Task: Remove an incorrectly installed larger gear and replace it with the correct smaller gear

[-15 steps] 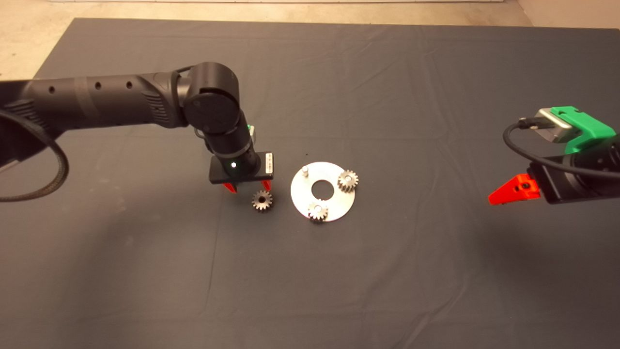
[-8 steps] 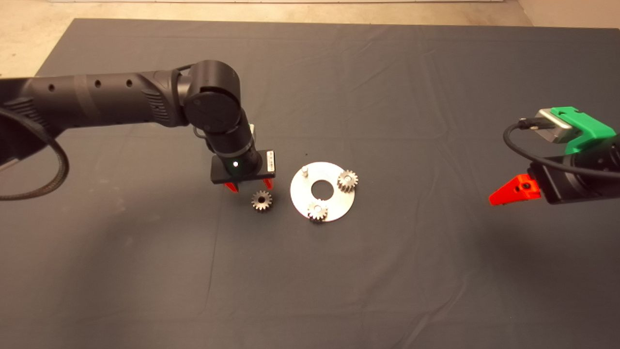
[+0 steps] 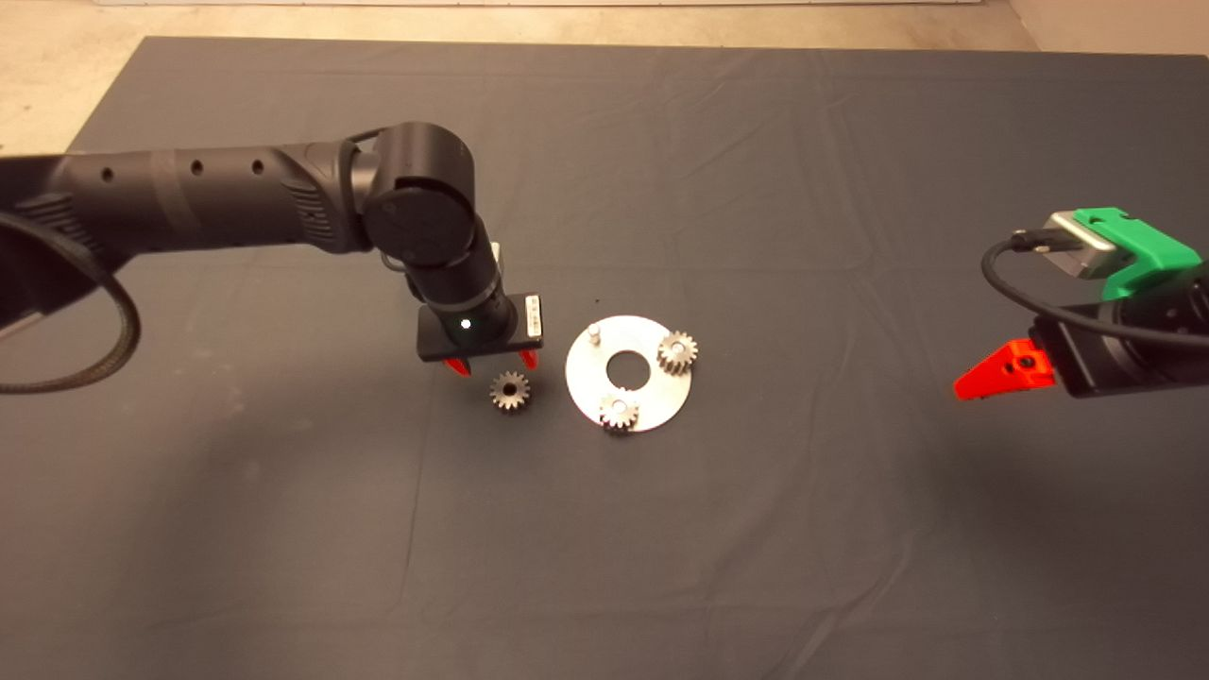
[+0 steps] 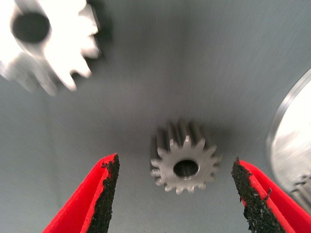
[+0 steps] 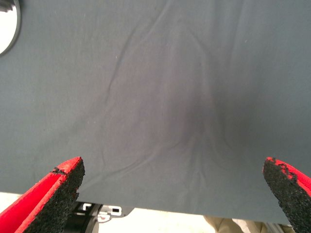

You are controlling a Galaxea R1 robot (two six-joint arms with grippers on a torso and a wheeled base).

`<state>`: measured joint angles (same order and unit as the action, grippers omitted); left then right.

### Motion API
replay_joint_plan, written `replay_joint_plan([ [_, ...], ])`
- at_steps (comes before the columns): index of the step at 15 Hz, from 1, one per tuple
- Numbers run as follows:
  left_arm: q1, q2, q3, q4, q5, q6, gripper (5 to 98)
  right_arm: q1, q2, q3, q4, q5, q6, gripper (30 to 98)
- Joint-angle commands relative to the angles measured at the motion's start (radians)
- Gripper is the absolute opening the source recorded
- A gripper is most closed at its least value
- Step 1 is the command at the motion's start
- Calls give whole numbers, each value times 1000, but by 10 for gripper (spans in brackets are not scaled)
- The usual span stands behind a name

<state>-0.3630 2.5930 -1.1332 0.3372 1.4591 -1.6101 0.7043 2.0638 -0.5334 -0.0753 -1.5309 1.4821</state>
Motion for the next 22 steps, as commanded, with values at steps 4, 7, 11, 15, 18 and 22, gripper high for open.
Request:
replay_joint_plan([
  [4,19,0,21,37,4,-14,586,26,0,0,23,-15,-5,971],
  [7,19,2,14,43,2,-14,586,26,-1,-2,23,-15,-5,971],
  [11,27,11,11,77,-10,-17,586,31,-1,0,23,-14,-5,971],
  [15,27,25,-24,80,-13,-10,586,32,-1,-2,23,-15,-5,971],
  [18,34,31,-26,92,-11,-11,586,32,-1,-3,23,-15,-5,971],
  [22,39,29,-8,91,-10,-17,586,32,-3,-6,23,-15,-5,971],
])
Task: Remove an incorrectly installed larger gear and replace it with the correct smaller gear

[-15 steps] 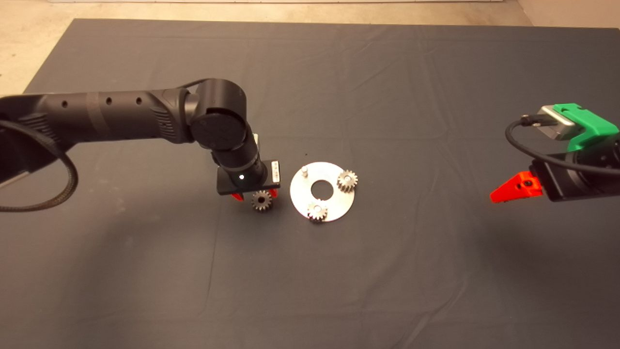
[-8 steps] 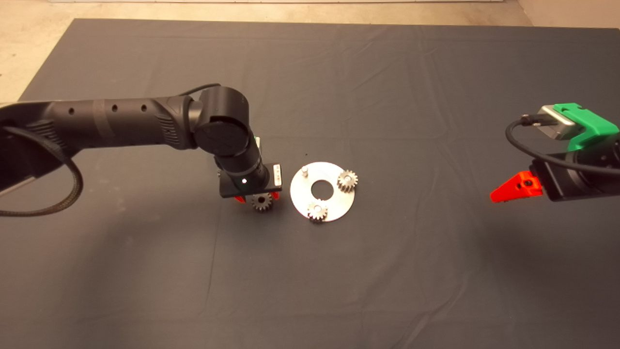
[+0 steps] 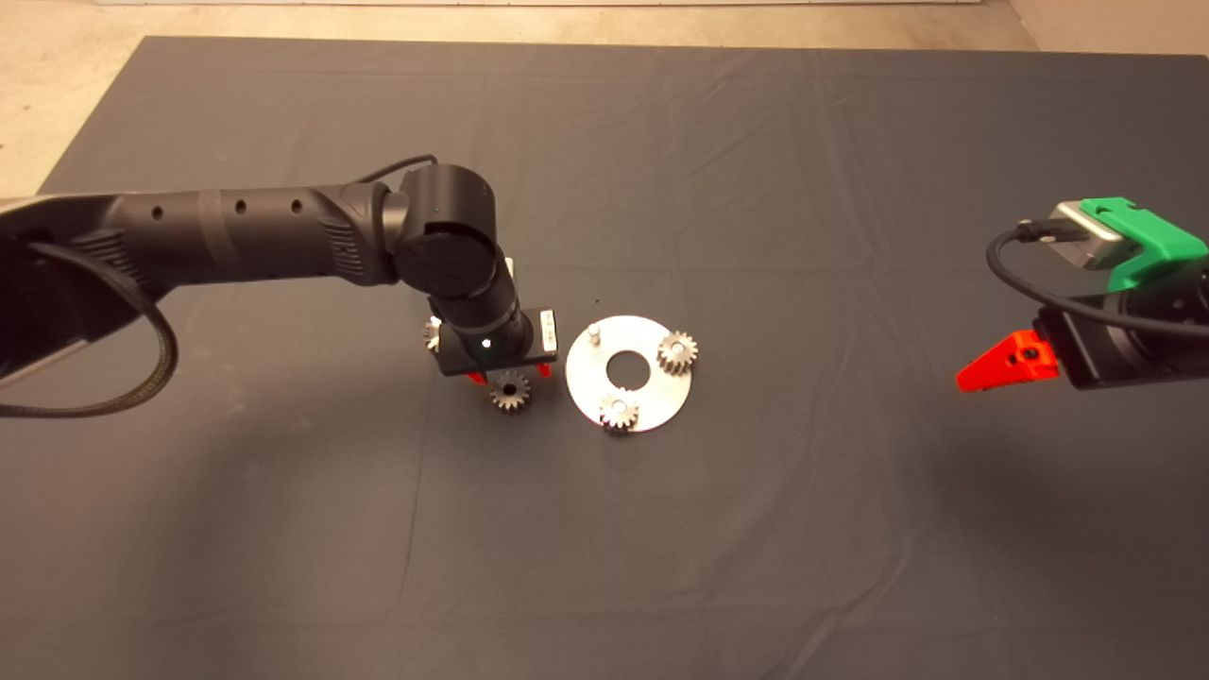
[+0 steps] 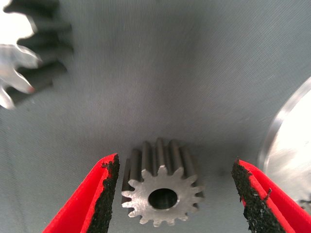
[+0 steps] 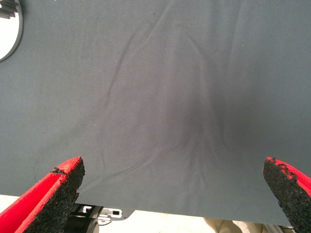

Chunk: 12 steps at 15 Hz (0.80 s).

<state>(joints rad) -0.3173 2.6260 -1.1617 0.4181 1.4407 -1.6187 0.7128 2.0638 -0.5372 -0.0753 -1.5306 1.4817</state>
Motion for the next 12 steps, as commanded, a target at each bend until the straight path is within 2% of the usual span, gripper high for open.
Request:
replay_joint_plan([
  [1,-6,-8,38,10,10,-10,586,24,-3,-6,22,-16,-4,971],
  [3,-5,-13,45,11,12,-23,586,24,-3,-6,23,-16,-4,971],
  [12,-5,-14,45,13,13,-24,586,24,-3,-5,23,-14,-4,971],
])
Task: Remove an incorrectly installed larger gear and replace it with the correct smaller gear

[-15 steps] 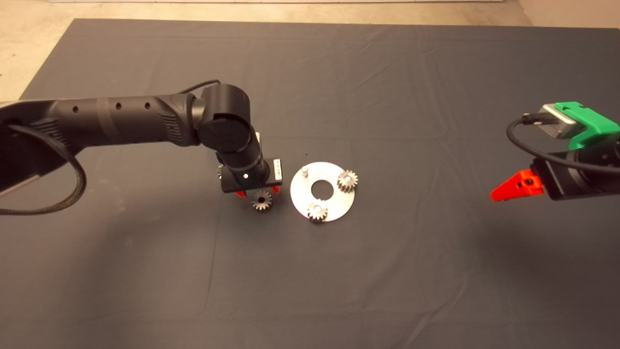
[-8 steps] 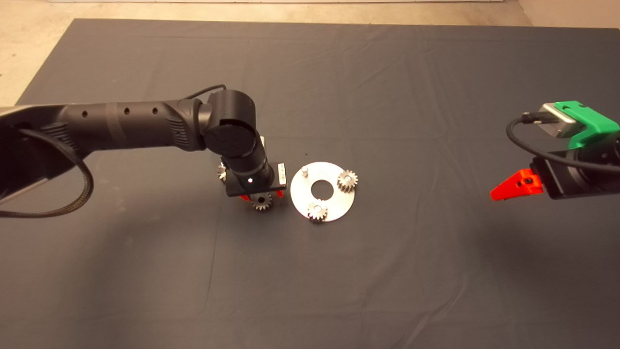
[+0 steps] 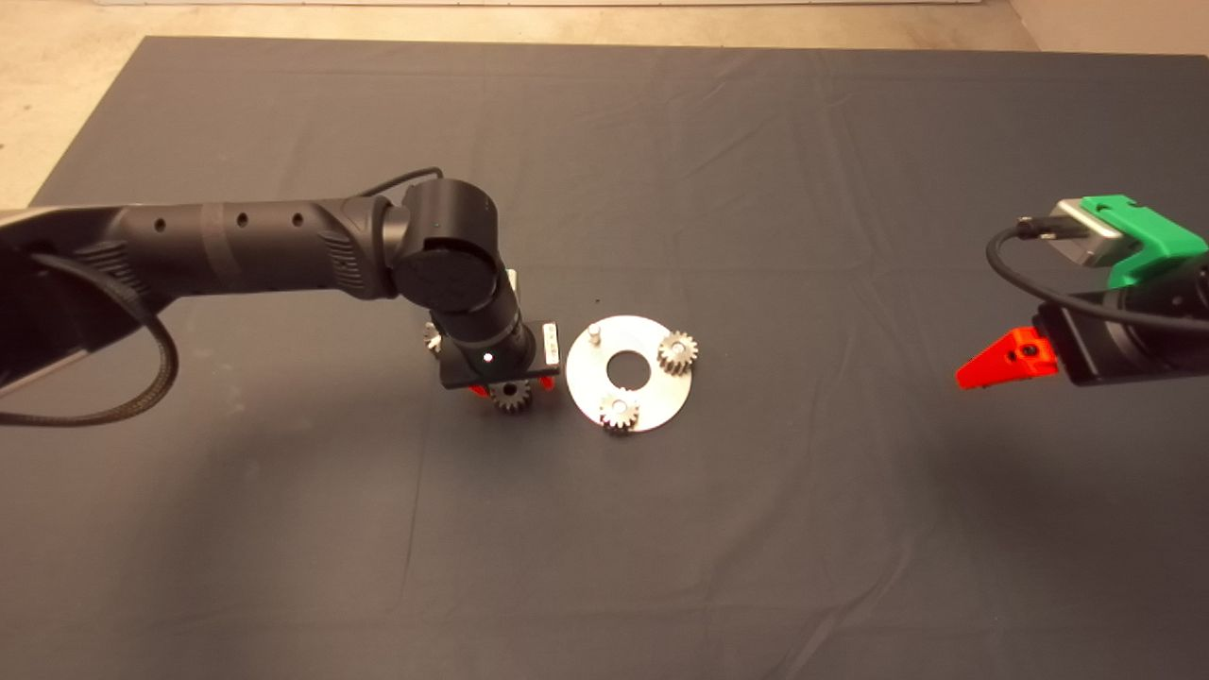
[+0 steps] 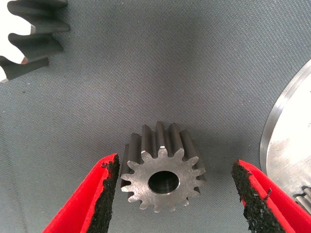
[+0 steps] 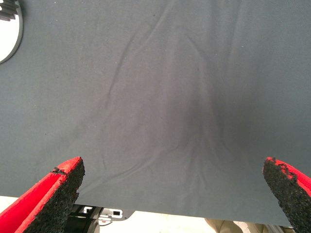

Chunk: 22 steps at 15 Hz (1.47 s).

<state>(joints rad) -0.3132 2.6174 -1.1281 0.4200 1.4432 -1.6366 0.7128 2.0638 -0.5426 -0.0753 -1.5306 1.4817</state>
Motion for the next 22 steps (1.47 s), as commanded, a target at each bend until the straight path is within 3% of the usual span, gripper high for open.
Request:
replay_joint_plan([
  [1,-7,-6,12,11,10,-6,586,25,-3,0,23,-16,-4,971],
  [6,12,-6,4,16,9,-5,552,37,-1,-6,23,-16,-4,971],
  [22,8,-9,-31,16,6,34,416,50,2,-9,37,-16,-12,971],
])
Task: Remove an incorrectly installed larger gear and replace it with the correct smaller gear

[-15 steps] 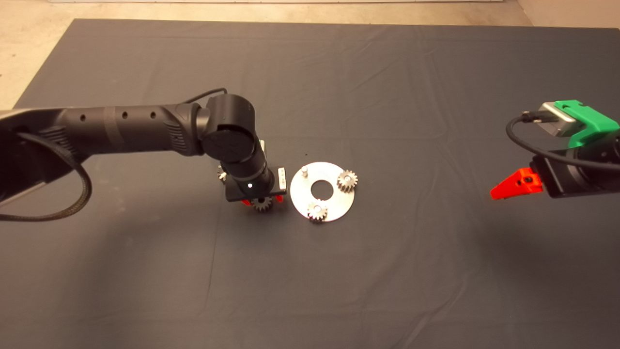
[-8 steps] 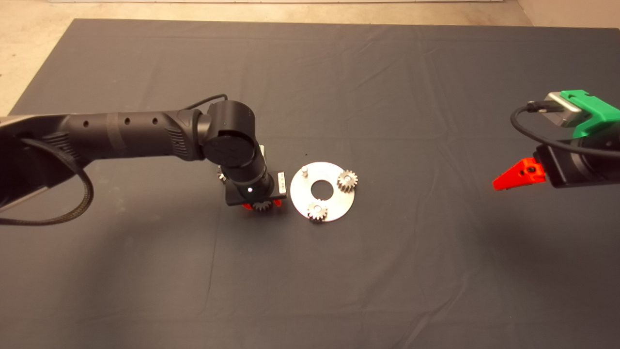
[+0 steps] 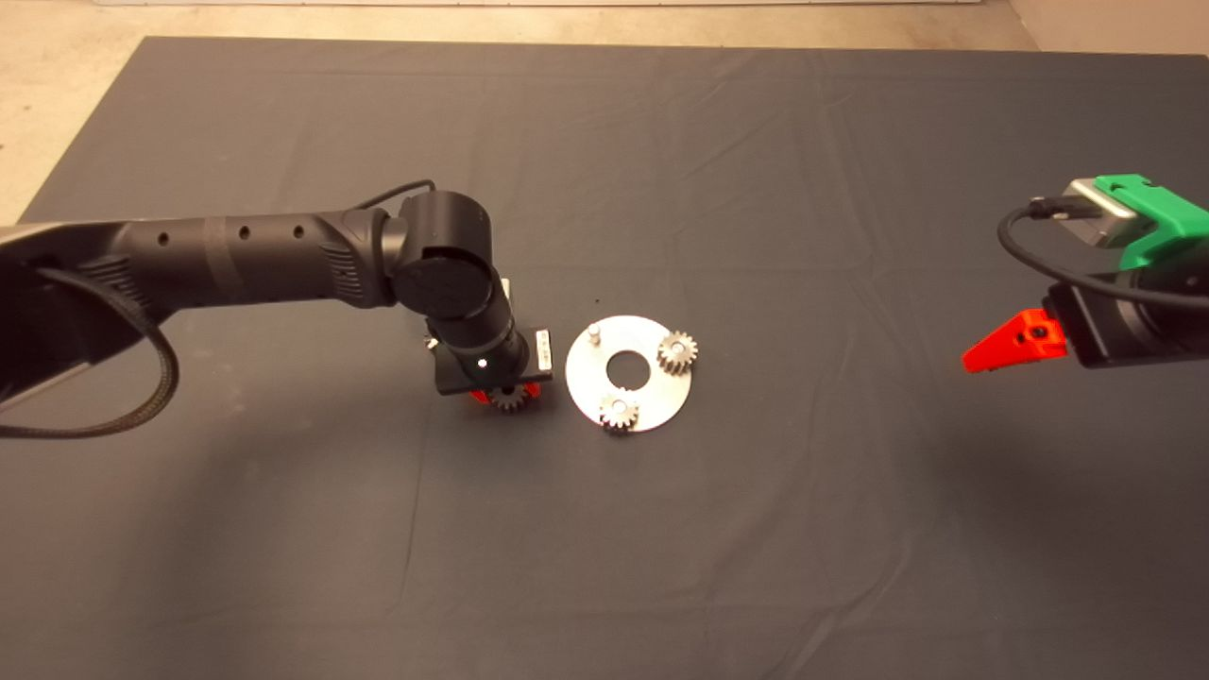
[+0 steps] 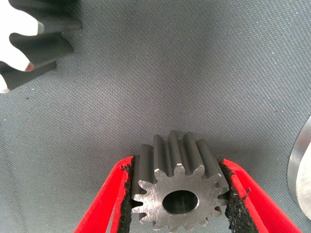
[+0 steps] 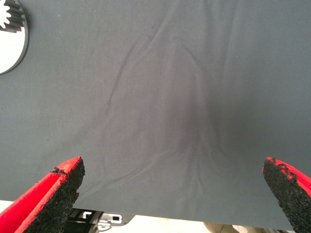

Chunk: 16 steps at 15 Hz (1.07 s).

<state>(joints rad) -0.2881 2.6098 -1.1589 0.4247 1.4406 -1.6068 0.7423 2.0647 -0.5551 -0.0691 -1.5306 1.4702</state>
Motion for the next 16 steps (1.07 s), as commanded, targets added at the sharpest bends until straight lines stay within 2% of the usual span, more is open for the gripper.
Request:
replay_joint_plan([
  [1,-17,-3,4,9,9,2,416,20,1,2,31,-16,-1,970],
  [16,-26,6,18,2,14,2,334,19,4,-6,31,-16,-1,971],
])
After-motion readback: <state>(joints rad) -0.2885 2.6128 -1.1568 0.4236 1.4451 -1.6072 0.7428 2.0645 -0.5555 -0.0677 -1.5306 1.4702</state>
